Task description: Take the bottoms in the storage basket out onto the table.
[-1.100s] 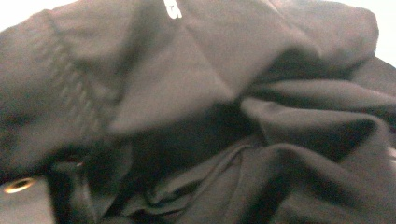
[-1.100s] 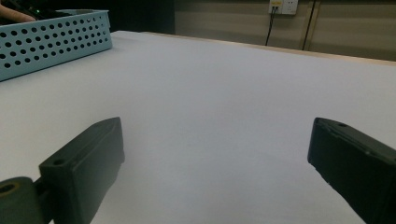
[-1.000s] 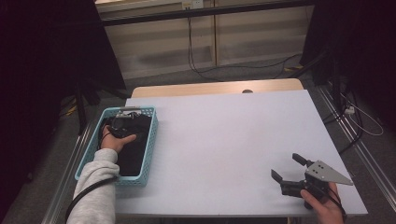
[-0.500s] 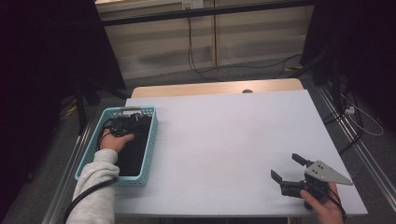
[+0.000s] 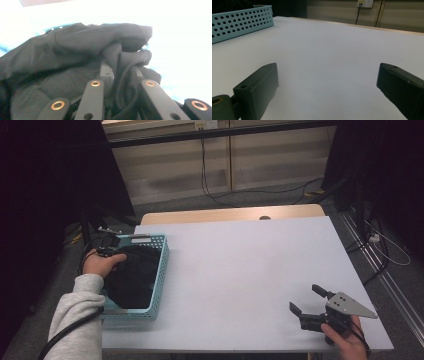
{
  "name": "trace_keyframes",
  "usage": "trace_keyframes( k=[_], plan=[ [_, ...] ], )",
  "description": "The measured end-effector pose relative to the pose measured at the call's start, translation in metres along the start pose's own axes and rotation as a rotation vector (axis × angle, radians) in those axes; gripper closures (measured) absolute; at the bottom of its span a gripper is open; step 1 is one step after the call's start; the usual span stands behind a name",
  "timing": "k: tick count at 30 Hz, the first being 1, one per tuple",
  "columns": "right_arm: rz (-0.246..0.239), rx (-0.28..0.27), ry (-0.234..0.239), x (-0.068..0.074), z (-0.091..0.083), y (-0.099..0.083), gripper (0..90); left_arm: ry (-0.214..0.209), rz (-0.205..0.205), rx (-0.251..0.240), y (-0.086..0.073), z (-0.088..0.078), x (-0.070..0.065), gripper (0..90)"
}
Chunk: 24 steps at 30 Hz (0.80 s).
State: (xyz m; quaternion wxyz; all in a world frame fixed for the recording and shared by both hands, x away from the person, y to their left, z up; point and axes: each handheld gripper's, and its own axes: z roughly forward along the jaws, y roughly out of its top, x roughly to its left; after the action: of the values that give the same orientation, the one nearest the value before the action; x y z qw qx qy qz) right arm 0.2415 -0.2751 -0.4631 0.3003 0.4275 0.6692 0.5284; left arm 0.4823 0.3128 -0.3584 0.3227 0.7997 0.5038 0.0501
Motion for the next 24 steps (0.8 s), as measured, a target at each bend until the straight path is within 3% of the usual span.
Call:
trace_keyframes(
  k=[5, 8, 10, 13, 16, 20, 23, 24],
  plan=[
    [-0.004, 0.001, -0.001, 0.000, 0.000, 0.000, 3.0, 0.003, 0.014, -0.023, 0.010, -0.015, -0.007, 79.9],
    [-0.005, -0.001, -0.001, 0.000, -0.001, 0.000, 3.0, 0.006, 0.036, -0.017, 0.008, -0.016, -0.007, 79.8],
    [-0.003, -0.002, -0.002, 0.000, -0.002, 0.001, 3.0, 0.005, 0.017, -0.039, 0.002, -0.012, -0.005, 79.7],
    [-0.004, -0.003, -0.002, 0.001, -0.002, 0.001, 3.0, 0.020, 0.016, -0.025, -0.011, -0.005, 0.002, 79.5],
    [-0.003, 0.000, 0.001, 0.001, -0.002, 0.001, 3.0, 0.026, -0.010, -0.030, -0.024, 0.001, 0.010, 78.5],
    [-0.010, 0.004, 0.004, 0.001, -0.001, 0.000, 3.0, 0.071, -0.005, -0.027, -0.039, 0.010, 0.017, 77.2],
    [-0.008, 0.003, 0.006, 0.002, 0.000, 0.001, 3.0, 0.132, 0.009, -0.040, -0.047, 0.019, 0.022, 65.5],
    [-0.008, 0.003, 0.006, 0.002, 0.000, 0.001, 3.0, 0.132, 0.009, -0.040, -0.047, 0.019, 0.022, 58.6]
  ],
)
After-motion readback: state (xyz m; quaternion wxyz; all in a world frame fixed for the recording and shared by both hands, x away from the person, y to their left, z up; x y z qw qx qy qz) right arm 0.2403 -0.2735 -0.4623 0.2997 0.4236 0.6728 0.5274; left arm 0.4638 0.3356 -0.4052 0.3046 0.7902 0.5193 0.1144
